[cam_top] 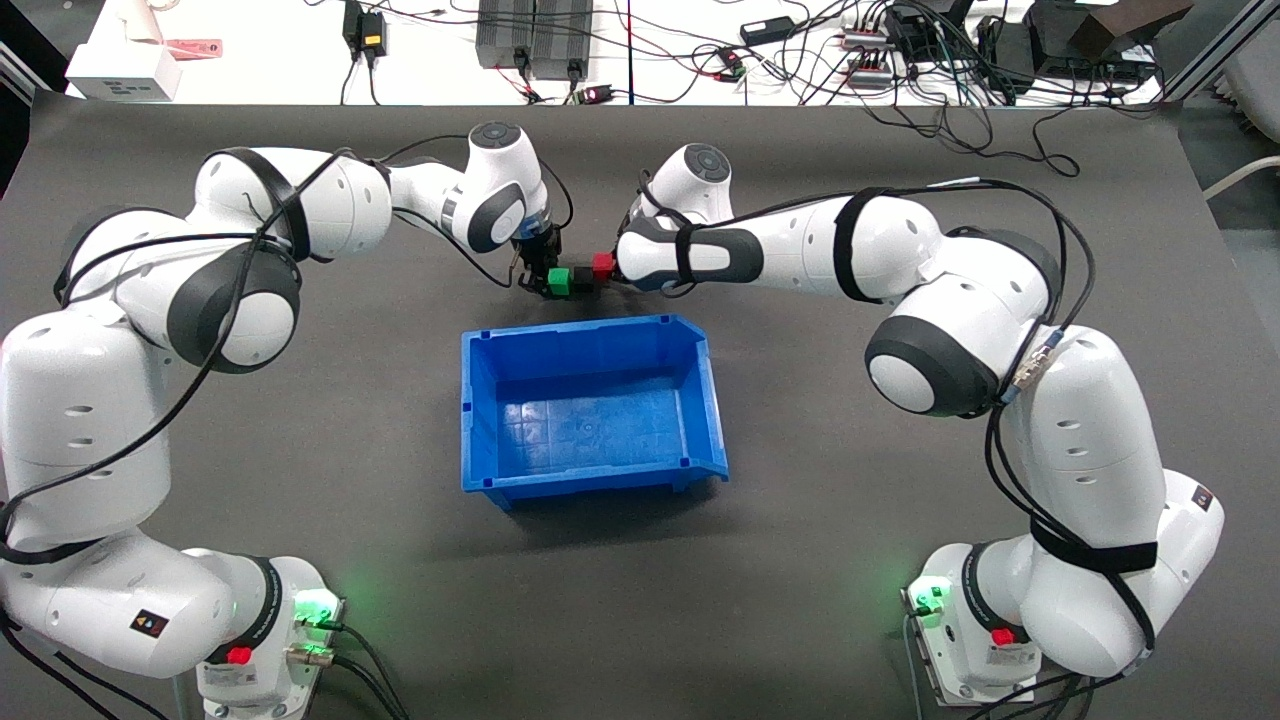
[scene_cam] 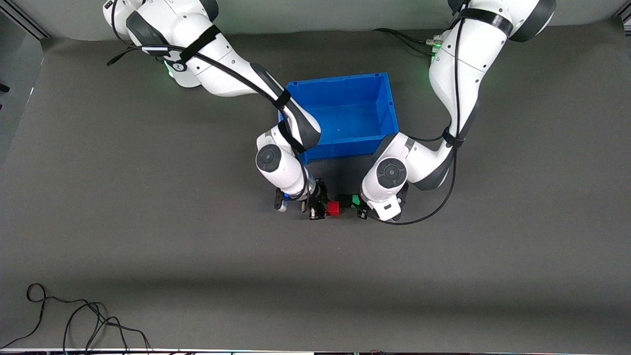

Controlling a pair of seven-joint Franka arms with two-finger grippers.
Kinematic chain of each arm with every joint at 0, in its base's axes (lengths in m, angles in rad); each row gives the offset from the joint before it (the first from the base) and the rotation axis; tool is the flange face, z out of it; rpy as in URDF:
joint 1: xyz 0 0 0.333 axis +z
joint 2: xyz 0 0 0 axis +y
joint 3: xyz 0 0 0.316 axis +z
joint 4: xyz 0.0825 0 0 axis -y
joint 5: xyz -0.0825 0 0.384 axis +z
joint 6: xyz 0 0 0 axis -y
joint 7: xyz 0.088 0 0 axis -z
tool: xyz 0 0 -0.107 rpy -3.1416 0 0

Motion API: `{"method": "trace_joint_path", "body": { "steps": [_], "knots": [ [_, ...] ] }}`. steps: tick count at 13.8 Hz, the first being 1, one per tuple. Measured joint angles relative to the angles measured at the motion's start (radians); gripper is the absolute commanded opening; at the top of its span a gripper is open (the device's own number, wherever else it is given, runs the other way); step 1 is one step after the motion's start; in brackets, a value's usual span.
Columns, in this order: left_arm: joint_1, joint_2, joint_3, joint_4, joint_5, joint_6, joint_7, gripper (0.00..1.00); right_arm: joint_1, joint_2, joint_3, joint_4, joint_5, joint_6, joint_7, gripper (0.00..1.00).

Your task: Attach green and red cubes to black cube

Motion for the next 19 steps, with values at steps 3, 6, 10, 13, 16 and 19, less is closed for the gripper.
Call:
{"method": "trace_joint_path", "body": {
  "steps": [3,6,10,13,16,19],
  "knots": [
    [-0.007,0.005,0.0,-0.001,0.001,-0.009,0.0,1.0,0.0,0.003,-0.002,0.002,0.0,0.006,0.0,0.42],
    [-0.009,0.014,0.0,-0.001,0.002,-0.009,0.0,1.0,0.001,0.013,-0.002,0.002,-0.001,0.023,0.0,0.88],
    [-0.008,0.014,0.004,0.007,0.002,-0.019,0.0,1.0,0.003,0.022,-0.002,0.005,-0.003,0.036,0.0,1.0],
    [0.009,0.011,0.011,0.079,0.013,-0.168,0.013,1.0,0.002,0.021,-0.005,0.038,-0.076,0.037,0.0,1.0],
    [0.047,-0.017,0.012,0.175,0.017,-0.352,0.075,1.0,-0.002,0.002,-0.031,0.086,-0.118,-0.033,-0.001,1.0],
    [0.104,-0.085,0.012,0.216,0.016,-0.521,0.206,1.0,-0.009,-0.049,-0.069,0.144,-0.174,-0.215,-0.019,1.0]
  ]
}}
